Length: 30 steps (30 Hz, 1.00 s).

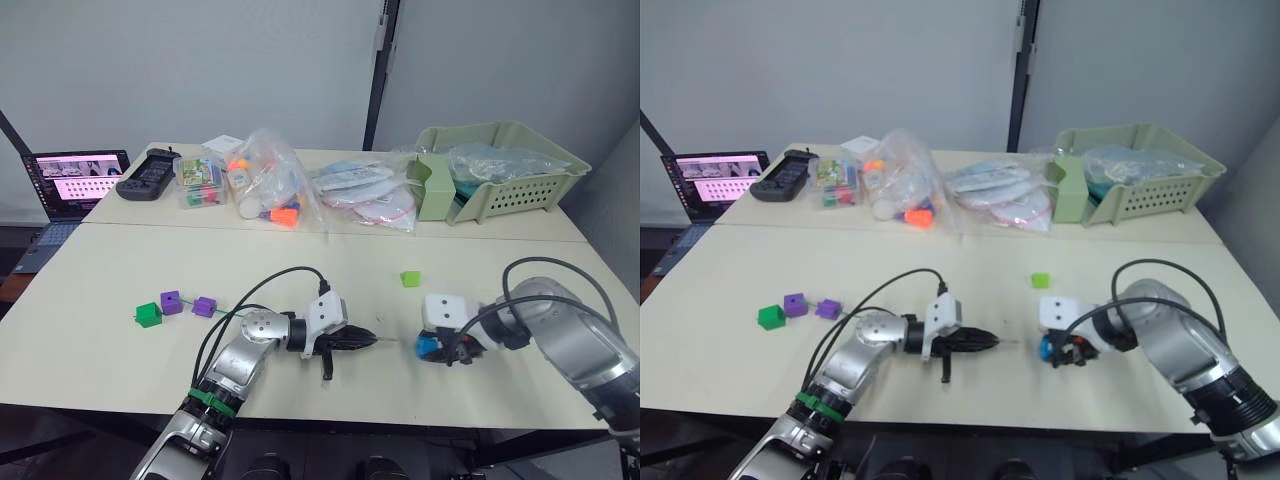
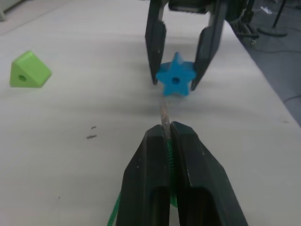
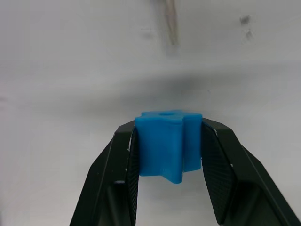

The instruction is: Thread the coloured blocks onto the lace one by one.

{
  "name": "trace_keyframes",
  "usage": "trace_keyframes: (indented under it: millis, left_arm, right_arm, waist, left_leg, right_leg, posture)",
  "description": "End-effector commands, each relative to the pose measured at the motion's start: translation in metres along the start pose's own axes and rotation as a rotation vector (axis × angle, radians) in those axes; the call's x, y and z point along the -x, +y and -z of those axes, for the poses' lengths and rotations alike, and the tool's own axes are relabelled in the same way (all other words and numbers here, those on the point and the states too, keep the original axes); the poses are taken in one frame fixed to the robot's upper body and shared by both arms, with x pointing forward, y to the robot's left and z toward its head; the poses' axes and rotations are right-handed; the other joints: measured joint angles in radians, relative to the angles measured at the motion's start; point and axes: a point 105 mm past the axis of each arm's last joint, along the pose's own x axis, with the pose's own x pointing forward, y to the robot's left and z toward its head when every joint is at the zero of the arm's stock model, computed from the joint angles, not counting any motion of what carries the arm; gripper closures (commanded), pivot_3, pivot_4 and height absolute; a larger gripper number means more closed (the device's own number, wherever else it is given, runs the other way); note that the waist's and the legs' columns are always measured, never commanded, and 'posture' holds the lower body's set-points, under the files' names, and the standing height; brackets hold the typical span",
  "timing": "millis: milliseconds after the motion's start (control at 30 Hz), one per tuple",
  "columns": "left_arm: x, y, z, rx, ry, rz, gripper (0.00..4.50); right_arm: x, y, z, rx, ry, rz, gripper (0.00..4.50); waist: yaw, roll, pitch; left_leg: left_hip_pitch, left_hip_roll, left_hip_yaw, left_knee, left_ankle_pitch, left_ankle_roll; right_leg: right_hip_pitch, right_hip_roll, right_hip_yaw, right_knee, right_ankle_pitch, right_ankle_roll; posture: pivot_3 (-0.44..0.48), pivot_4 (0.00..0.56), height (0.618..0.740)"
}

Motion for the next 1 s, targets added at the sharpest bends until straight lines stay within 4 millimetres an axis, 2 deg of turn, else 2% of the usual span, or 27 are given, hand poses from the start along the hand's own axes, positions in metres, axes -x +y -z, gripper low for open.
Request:
trace_keyframes:
  millis: [33, 167, 300, 700, 933, 1000]
  left_arm:
    - [-0.007, 0.002, -0.007, -0.038, -0.009, 0.013, 4.5]
    - [-0.014, -0.001, -0.007, -0.037, -0.02, 0.043, 4.5]
    - [-0.016, -0.003, -0.01, -0.03, -0.039, 0.063, 4.5]
    - [-0.004, -0.004, -0.004, 0.0, -0.028, 0.089, 4.5]
    - [-0.004, -0.008, -0.004, 0.012, -0.032, 0.11, 4.5]
    - [0.003, -0.004, -0.006, 0.017, -0.037, 0.092, 4.5]
  right_arm:
    - [0.002, 0.005, -0.007, -0.021, -0.006, 0.017, 3.16]
    - [-0.006, 0.009, -0.011, -0.043, -0.017, 0.028, 3.16]
    - [-0.01, 0.008, -0.007, -0.059, 0.006, 0.05, 3.16]
    - [-0.014, 0.006, -0.004, -0.08, 0.037, 0.059, 3.16]
    - [-0.02, 0.011, -0.003, -0.083, 0.059, 0.039, 3.16]
    - [-0.023, 0.012, -0.003, -0.083, 0.063, 0.037, 3.16]
  waist:
    - [0.003, 0.0, 0.0]
    - [0.004, 0.0, 0.0]
    - [0.004, 0.0, 0.0]
    - [0.001, 0.0, 0.0]
    - [0.0, 0.0, 0.0]
    - [-0.002, 0.0, 0.0]
  left_leg:
    - [0.0, 0.0, 0.0, 0.0, 0.0, 0.0]
    - [0.0, 0.0, 0.0, 0.0, 0.0, 0.0]
    - [0.0, 0.0, 0.0, 0.0, 0.0, 0.0]
    - [0.001, 0.0, 0.0, 0.001, 0.0, 0.0]
    - [0.002, 0.0, 0.0, 0.001, 0.0, 0.0]
    - [0.003, 0.0, 0.0, 0.0, 0.0, 0.0]
  right_leg:
    - [0.0, 0.0, 0.0, 0.0, 0.0, 0.0]
    - [0.0, 0.0, 0.0, 0.0, 0.0, 0.0]
    - [0.0, 0.0, 0.0, 0.0, 0.0, 0.0]
    - [0.001, 0.0, 0.0, 0.0, 0.0, 0.0]
    - [0.002, 0.0, 0.0, 0.0, 0.0, 0.0]
    - [0.003, 0.0, 0.0, 0.0, 0.0, 0.0]
  posture:
    - [0.0, 0.15, 0.734]
    - [0.0, 0.15, 0.734]
    - [0.0, 0.15, 0.734]
    - [0.0, 0.15, 0.734]
    - [0.0, 0.15, 0.734]
    - [0.0, 0.15, 0.734]
